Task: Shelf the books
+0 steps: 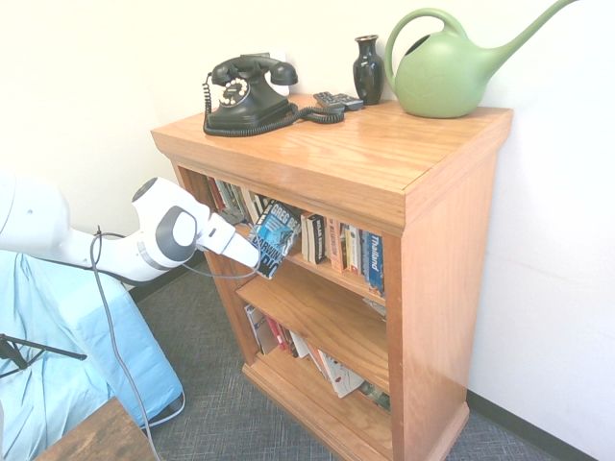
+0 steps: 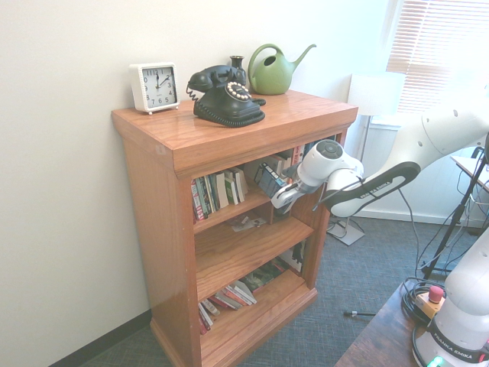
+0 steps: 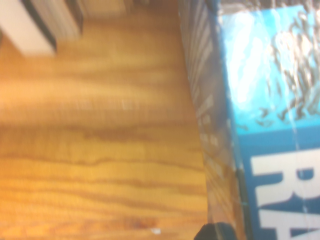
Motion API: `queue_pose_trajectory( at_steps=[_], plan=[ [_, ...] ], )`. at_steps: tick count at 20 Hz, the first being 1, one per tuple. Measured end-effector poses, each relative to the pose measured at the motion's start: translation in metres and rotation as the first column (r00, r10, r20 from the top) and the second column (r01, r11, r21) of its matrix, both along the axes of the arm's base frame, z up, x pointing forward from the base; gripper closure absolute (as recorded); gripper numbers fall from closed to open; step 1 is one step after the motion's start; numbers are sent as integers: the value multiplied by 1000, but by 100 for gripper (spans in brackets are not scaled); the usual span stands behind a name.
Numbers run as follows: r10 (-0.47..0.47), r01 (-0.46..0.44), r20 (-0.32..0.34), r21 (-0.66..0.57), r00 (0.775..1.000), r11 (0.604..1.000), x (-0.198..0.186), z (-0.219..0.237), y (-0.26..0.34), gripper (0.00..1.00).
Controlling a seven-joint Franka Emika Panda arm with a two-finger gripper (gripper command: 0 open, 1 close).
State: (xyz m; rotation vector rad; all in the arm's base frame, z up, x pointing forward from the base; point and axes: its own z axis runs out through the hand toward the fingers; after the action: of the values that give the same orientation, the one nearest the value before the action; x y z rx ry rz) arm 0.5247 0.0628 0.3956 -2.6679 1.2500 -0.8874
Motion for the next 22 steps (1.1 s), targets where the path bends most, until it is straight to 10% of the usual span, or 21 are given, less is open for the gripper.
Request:
queue_pose_trajectory(
  at_steps=[22],
  plan=[
    [-7,8,37,-15,999,1000,54,3,33,100]
  ],
)
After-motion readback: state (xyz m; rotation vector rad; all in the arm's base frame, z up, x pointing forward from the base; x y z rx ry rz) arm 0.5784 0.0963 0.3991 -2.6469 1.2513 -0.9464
